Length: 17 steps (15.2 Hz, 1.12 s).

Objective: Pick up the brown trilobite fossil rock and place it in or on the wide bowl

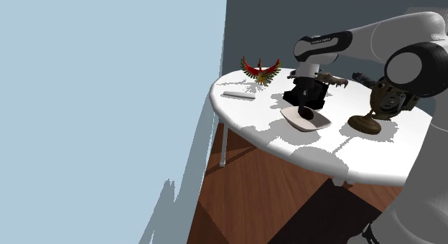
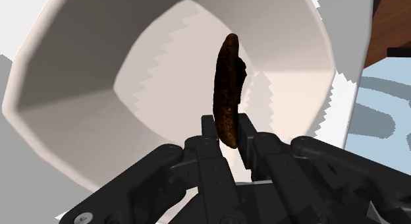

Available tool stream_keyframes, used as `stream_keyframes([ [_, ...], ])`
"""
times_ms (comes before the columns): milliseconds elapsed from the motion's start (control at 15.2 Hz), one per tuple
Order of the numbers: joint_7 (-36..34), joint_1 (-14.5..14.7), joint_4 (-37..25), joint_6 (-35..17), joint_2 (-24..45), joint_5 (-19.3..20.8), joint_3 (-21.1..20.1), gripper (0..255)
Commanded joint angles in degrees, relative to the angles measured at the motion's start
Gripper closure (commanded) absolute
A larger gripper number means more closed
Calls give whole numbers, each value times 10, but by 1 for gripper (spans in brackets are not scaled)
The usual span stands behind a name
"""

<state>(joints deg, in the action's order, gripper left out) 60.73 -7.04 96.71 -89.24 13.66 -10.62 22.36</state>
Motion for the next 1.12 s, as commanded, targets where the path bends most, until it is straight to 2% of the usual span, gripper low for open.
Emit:
stream_keyframes([
  [0,0,0,1,-1,1,0,0,255],
  [264,0,0,1,-1,1,0,0,255],
  [330,0,0,1,-1,1,0,0,0],
  [660,0,0,1,-1,1,0,0,0],
  [924,3,-14,-105,79,29,-7,3,0],
  [1056,3,-14,-105,79,29,-7,3,0],
])
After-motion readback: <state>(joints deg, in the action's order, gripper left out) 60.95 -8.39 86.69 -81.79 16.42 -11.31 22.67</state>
